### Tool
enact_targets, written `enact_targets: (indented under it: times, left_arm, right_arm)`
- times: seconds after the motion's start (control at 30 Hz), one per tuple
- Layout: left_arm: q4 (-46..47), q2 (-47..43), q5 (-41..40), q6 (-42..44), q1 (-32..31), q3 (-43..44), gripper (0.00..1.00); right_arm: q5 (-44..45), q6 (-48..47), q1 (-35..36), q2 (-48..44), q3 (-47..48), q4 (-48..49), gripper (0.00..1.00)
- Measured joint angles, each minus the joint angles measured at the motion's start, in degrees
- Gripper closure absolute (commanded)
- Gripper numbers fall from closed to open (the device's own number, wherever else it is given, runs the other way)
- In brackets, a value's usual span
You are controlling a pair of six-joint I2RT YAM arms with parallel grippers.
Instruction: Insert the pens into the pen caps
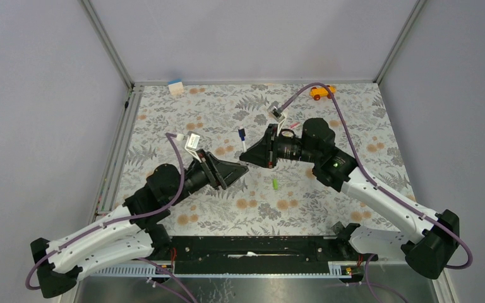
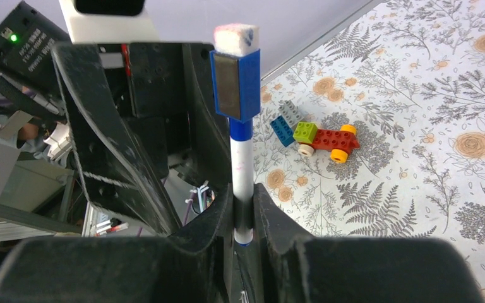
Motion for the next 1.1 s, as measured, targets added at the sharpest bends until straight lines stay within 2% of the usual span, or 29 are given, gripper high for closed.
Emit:
enact_targets:
  times: [0.07,0.17,0.4,0.77,0.9,1.03,1.1]
  left_arm:
    - [-0.1,-1.8,-1.1,1.1,0.0,0.1,0.36]
    - [-0.1,-3.9,-3.0,2.4,0.0,0.1,0.36]
    - [0.5,-3.4,-4.4,4.4,0.0,1.0,0.41]
    - [5.0,1.4,-4.0,5.1,0.0,1.1,0.57]
    - [6.6,2.4,-3.8,5.0,0.0,1.1,0.72]
    - [8.4,3.3,-3.2,4.7,-0.2,1.1,0.97]
    - [8.8,3.7,-2.8,4.8,-0.2,1.1,1.00]
  right_arm:
    - [-1.0,0.0,0.0,-0.3,-0.6,0.3,1.00]
    - [-3.0,0.2,-0.1,-0.3,-1.1,1.1,1.00]
    - [-8.1,2.3,-0.1,-0.3,-2.4,4.6,1.00]
    - [-10.1,4.4,-0.2,-0.3,-4.6,6.7,1.00]
    - [-10.2,4.6,-0.2,-0.3,-4.6,7.0,1.00]
    - [-10.0,4.7,-0.3,-0.3,-4.8,7.0,1.00]
    - [-10.0,4.8,-0.4,-0.3,-4.9,6.9,1.00]
